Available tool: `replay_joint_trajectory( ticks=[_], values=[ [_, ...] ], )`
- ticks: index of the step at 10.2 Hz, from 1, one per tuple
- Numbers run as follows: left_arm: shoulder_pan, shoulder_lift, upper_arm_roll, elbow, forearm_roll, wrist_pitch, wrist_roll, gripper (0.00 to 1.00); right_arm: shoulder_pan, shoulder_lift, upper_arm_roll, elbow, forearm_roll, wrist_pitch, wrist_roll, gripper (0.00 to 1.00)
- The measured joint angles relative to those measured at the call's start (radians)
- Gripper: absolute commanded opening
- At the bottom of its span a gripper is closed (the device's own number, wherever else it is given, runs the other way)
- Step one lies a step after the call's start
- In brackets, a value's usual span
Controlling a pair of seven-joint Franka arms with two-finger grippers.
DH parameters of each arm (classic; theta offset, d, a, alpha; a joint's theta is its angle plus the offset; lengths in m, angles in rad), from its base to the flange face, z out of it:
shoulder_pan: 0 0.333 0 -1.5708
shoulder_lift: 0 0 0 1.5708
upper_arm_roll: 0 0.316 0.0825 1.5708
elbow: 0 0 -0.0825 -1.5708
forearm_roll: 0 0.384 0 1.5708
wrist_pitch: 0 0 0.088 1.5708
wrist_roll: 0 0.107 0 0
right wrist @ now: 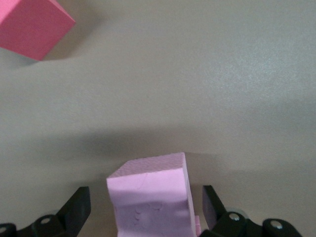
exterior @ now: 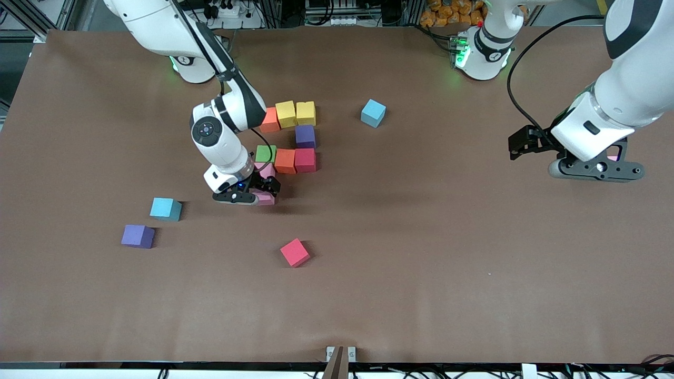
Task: Form number 2 with 11 blocks
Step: 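Open the right gripper to release the light pink cube, then move the right gripper to the loose red cube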
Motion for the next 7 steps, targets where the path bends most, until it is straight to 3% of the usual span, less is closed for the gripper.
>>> replay_joint_trajectory(
  ticks=[3,7],
  values=[
    [0.001,0.0,0.001,0.0,0.0,0.0,0.0,1.0,-0.008,-0.021,0.0,0.054,0.0,-0.073,0.011,1.0],
    [0.001,0.0,0.001,0.0,0.0,0.0,0.0,1.0,-0.027,-0.032,-0.001,0.236,0.0,-0.246,0.112,1.0]
  ],
)
